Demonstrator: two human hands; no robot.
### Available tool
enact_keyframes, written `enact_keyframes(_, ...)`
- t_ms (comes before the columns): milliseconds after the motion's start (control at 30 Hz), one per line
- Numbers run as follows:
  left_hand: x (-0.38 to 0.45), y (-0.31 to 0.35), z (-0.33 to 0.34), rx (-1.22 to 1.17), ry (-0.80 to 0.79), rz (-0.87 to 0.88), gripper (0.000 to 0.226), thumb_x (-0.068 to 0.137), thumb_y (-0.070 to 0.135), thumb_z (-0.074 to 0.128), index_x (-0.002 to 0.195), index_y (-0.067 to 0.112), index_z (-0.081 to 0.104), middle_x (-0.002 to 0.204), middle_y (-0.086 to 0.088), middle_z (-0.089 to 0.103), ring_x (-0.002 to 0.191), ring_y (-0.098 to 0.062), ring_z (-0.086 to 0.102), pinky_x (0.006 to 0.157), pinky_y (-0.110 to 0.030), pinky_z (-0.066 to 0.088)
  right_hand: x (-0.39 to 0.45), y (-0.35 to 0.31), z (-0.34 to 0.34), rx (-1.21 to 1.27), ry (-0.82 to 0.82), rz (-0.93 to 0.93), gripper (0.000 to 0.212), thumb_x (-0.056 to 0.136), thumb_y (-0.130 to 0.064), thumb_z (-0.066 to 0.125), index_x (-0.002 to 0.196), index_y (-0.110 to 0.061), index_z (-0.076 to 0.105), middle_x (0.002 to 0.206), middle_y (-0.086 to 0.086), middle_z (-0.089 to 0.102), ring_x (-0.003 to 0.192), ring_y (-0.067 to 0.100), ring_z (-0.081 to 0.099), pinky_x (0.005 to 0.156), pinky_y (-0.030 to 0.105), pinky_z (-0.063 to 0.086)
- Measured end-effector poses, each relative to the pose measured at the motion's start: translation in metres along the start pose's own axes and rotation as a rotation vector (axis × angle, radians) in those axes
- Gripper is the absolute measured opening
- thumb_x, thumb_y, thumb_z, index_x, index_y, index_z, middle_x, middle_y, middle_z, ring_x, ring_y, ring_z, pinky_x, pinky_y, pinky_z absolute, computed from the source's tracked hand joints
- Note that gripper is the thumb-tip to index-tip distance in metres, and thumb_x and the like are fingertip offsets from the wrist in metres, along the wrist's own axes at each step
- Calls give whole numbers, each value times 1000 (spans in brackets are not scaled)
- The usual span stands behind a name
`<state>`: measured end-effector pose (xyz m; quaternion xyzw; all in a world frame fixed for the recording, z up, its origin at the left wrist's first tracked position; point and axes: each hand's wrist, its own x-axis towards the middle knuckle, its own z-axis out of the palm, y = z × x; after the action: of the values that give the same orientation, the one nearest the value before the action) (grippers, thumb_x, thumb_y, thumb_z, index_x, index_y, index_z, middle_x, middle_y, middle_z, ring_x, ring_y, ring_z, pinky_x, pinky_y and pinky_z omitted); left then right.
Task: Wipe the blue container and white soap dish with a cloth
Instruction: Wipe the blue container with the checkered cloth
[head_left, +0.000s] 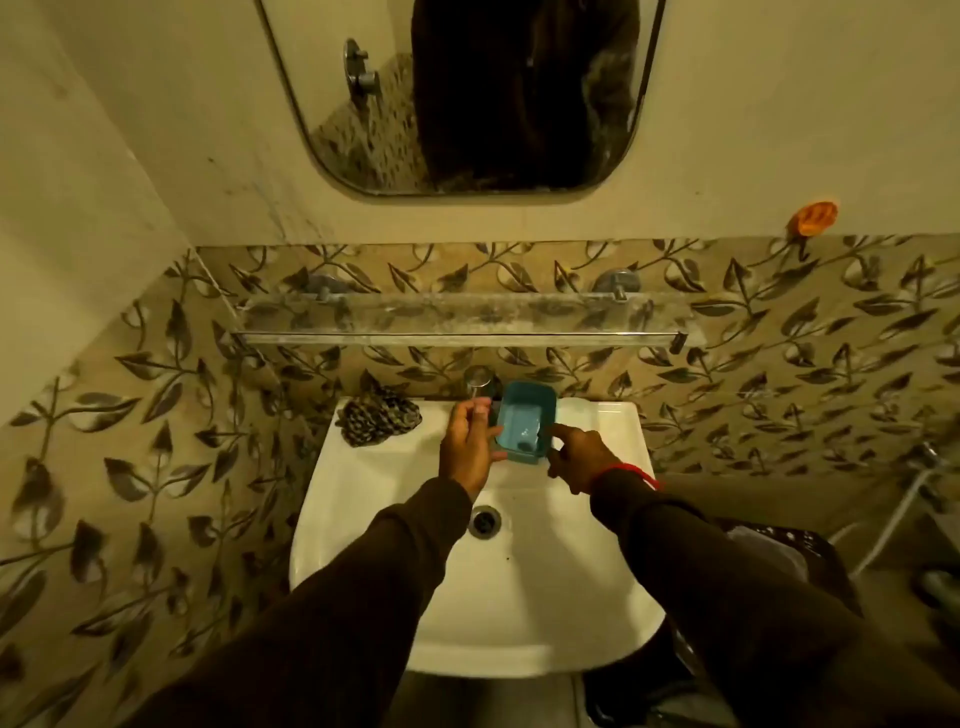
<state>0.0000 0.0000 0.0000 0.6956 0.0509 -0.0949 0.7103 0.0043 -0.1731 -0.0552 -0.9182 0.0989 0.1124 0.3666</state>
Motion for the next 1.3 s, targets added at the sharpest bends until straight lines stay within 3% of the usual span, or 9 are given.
enact_keyframes(100,-2,-4,-1,45,27,-25,37,108,35,35,136,15,47,132,-3,55,114,-29,65,75,-37,59,5,-2,12,-106,-44,64,48,93,-25,53,140,-30,40,120,14,58,86,26,66,65,37,60)
enact_keyframes(200,-4,-11,-5,92,30,-2,32,107,36,36,129,19,51,121,-3,64,95,-24,70,66,-34,58,7,-6,27,-174,-28,90,43,93,-26,54,135,-24,47,121,14,58,91,27,65,79,41,59)
enact_keyframes(333,-4,-14,-16,111,63,12,25,108,33,35,117,26,57,110,1,68,86,-20,68,60,-29,54,13,-3,34,-301,21,75,32,91,-21,59,122,-16,58,110,13,62,87,26,64,77,40,59)
enact_keyframes(533,-1,-16,-28,109,164,62,24,107,29,38,111,23,61,99,10,66,79,-15,63,51,-16,48,-15,1,14,-394,104,-86,28,93,-23,57,120,-22,61,115,13,67,94,27,65,78,34,56)
enact_keyframes(733,-3,-19,-25,35,120,-69,34,106,42,38,125,21,54,122,-8,63,98,-23,64,75,-39,56,-62,-7,-20,-315,110,-306,28,94,-23,55,120,-21,64,121,10,67,106,29,64,87,35,54)
enact_keyframes(933,-17,-11,-30,-623,-179,-400,85,85,85,25,122,22,69,123,-18,72,109,-38,69,88,-54,58,-98,-38,-22,-242,38,-584,20,91,-23,58,108,-22,69,107,2,73,95,18,68,81,27,55)
enact_keyframes(1033,-22,-12,-52,-827,-110,-383,89,82,86,34,130,18,65,126,-22,70,109,-41,68,81,-53,59,-98,-67,-13,-245,-48,-693,23,90,-22,53,110,-23,65,101,1,73,89,15,67,78,27,56)
enact_keyframes(1167,-23,-16,-94,-901,18,-295,85,82,85,36,124,20,70,112,-18,76,95,-38,74,72,-50,61,-85,-101,-4,-206,-139,-690,53,82,-15,40,129,-38,38,97,-12,65,77,9,62,69,26,55)
enact_keyframes(1300,-21,-15,-149,-868,164,-232,74,87,81,33,118,26,72,109,-10,78,93,-32,74,72,-46,61,-48,-142,15,19,10,-705,41,85,-8,42,122,-25,47,82,-5,63,71,10,59,66,31,55)
